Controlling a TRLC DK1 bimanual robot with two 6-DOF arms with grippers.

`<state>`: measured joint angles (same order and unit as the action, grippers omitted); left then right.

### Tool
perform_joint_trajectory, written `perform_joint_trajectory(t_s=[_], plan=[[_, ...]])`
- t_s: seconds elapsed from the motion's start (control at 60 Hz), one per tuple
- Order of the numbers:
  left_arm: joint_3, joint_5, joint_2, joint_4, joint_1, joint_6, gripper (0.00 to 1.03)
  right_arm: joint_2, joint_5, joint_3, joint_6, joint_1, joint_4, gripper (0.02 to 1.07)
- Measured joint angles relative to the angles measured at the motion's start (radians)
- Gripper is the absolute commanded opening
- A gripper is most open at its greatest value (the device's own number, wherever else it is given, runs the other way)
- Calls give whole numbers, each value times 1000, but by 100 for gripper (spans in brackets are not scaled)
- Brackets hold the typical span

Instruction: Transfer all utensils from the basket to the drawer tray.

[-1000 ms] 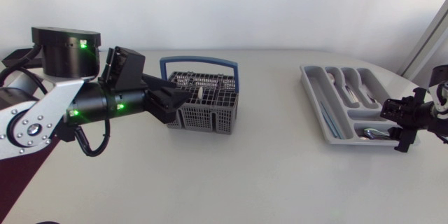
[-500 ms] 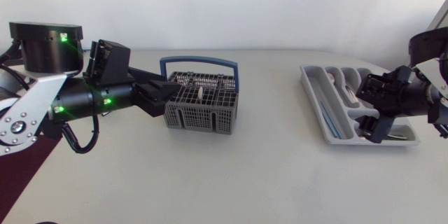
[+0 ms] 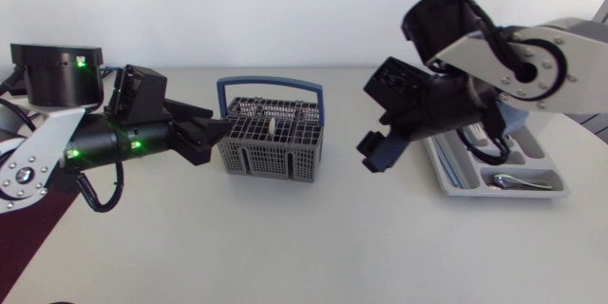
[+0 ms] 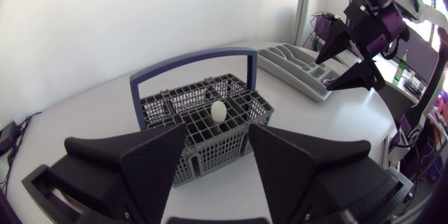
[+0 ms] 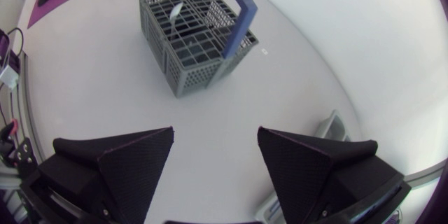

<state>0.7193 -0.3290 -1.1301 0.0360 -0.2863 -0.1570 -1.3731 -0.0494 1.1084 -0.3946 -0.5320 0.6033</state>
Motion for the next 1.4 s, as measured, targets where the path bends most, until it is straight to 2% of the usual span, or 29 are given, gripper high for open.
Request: perform_joint_trajectory(t_s=[0.217, 0.567, 0.65, 0.733, 0.95, 1.083, 1.4], plan=[[-20, -60, 0, 0, 66, -31, 63, -163, 21, 175, 190, -109, 4, 89], [-28, -111, -6, 9, 114, -72, 63, -360, 105, 348, 391, -139, -13, 88], [-28, -119, -19, 11, 125, -81, 63, -397, 114, 367, 423, -148, -39, 78], [-28, -132, -32, 15, 135, -88, 63, -426, 129, 382, 450, -154, -66, 77], [-29, -138, -50, 31, 149, -91, 63, -487, 151, 423, 489, -154, -100, 64], [-29, -139, -64, 43, 149, -91, 63, -521, 163, 451, 517, -153, -114, 63], [-29, -142, -69, 47, 149, -91, 63, -567, 181, 462, 553, -143, -167, 46]])
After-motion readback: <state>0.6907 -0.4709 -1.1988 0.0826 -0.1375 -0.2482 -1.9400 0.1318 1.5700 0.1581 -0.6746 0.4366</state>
